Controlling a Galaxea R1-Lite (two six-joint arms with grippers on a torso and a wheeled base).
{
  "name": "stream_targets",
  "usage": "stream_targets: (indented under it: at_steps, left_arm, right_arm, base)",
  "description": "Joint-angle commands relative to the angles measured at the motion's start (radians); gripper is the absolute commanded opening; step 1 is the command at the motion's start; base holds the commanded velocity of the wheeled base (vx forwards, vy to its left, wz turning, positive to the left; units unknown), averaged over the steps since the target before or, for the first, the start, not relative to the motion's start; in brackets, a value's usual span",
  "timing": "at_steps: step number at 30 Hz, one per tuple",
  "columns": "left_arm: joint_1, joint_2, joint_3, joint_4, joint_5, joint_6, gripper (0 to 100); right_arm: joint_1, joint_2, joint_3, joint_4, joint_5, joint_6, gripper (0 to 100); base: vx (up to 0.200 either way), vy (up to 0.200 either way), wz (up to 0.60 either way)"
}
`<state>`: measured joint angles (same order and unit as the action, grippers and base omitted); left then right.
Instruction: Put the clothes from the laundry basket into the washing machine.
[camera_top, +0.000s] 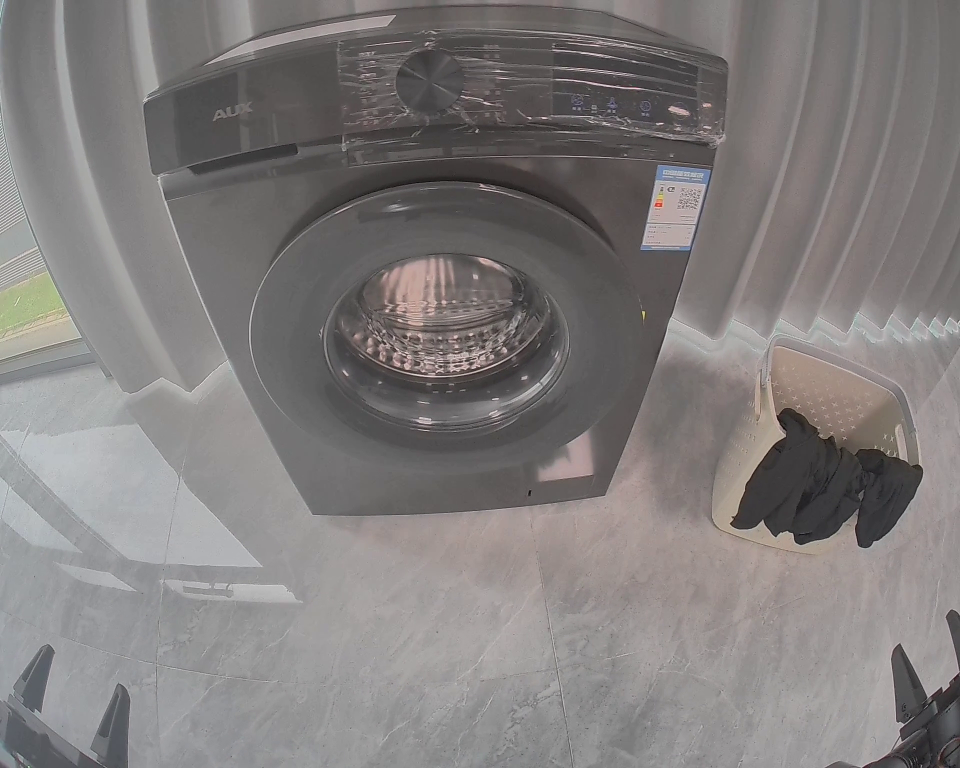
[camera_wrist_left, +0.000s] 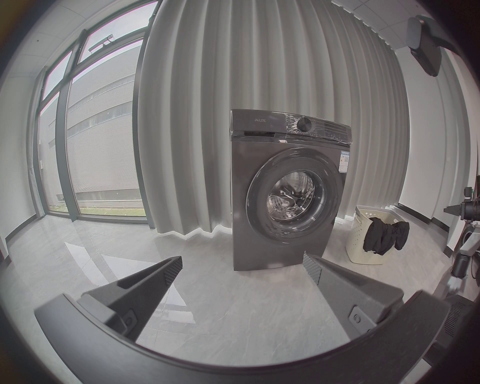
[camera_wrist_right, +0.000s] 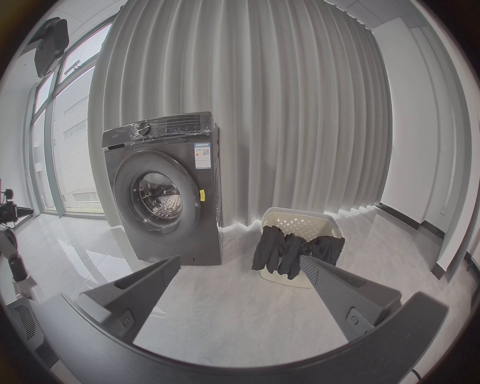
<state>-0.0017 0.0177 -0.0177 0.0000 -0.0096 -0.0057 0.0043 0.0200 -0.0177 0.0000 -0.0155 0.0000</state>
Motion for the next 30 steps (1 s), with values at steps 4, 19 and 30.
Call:
stream_targets:
  at_steps: [4, 19, 30]
  left_arm:
    - [0.000, -0.018, 0.018, 0.000, -0.001, 0.001, 100]
    - [0.002, -0.018, 0.018, 0.002, 0.000, 0.004, 100]
    - [0.002, -0.018, 0.018, 0.002, 0.002, 0.007, 100]
  right_arm:
    - [0.000, 0.000, 0.018, 0.000, 0.000, 0.002, 100]
    - [0.000, 0.000, 0.018, 0.000, -0.001, 0.002, 100]
    - [0.000, 0.000, 0.018, 0.000, -0.001, 0.002, 100]
  base:
    - [0.000, 0.000, -0.60]
    - [0.000, -0.093, -0.04]
    - [0.000, -0.200, 0.00]
